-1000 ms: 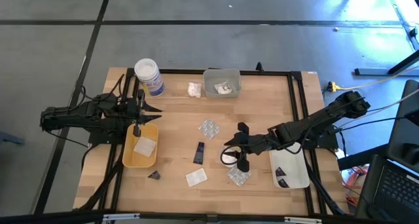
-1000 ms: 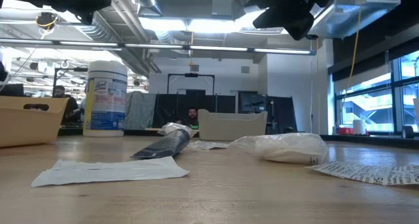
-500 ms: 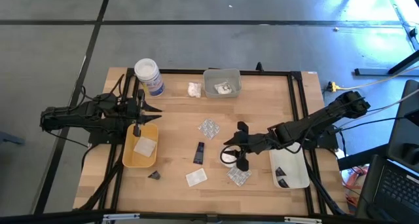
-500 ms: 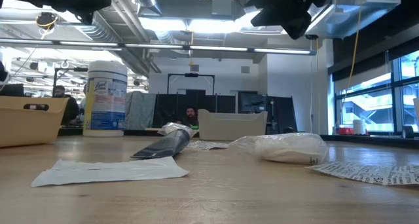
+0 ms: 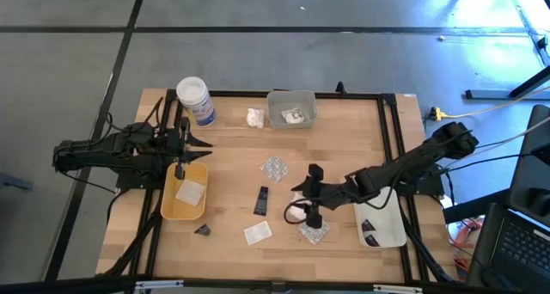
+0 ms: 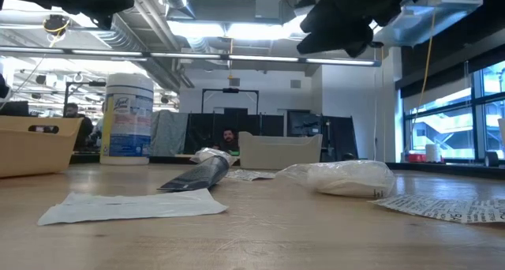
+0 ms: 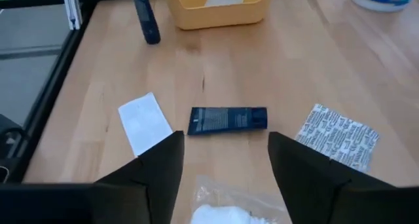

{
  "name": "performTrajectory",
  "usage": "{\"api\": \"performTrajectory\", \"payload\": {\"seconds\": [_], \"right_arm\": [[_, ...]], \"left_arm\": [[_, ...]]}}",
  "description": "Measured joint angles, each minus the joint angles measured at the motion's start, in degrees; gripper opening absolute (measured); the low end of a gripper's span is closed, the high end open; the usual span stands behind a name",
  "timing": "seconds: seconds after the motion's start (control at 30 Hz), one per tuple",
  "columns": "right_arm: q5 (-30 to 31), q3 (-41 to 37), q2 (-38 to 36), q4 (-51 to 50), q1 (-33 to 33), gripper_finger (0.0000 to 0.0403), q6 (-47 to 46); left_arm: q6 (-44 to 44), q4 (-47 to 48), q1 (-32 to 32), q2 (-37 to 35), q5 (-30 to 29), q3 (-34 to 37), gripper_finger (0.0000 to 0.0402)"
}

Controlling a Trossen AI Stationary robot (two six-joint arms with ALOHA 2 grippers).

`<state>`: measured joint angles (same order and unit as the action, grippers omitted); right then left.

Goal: Pick & Place Travel size toiletries
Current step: Put the white cotton pack into the gray bin

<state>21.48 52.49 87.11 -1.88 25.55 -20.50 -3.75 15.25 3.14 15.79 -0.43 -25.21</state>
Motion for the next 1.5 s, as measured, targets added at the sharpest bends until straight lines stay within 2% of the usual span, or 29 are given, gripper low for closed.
{"api": "performTrajectory", "payload": {"seconds": [0.2,0.27,0.63,0.9,1.03,1.23,1.5], "right_arm": [[-1.3,0.0,1.7,0.0,2.4,0.0243,0.4],[0.1,0.0,2.4,0.0,2.8,0.0245,0.4],[0.6,0.2,9.4,1.4,4.6,0.0230,0.1],[2.9,6.7,16.8,1.0,4.6,0.0226,7.1],[6.1,10.5,21.1,-3.0,4.7,0.0223,9.5],[7.2,15.2,27.2,-8.2,4.7,0.0213,9.6],[11.4,22.2,32.5,-21.2,4.7,0.0210,9.6]], "left_arm": [[0.0,0.0,0.0,0.0,0.0,0.0,0.0082],[0.0,0.0,0.0,0.0,0.0,0.0,0.0082],[0.0,0.0,0.0,0.0,0.0,0.0,0.0082],[0.0,0.0,0.0,0.0,0.0,0.0,0.0082],[0.0,0.0,0.0,0.0,0.0,0.0,0.0082],[0.0,0.0,0.0,0.0,0.0,0.0,0.0082],[0.0,0.0,0.0,0.0,0.0,0.0,0.0082]]}}
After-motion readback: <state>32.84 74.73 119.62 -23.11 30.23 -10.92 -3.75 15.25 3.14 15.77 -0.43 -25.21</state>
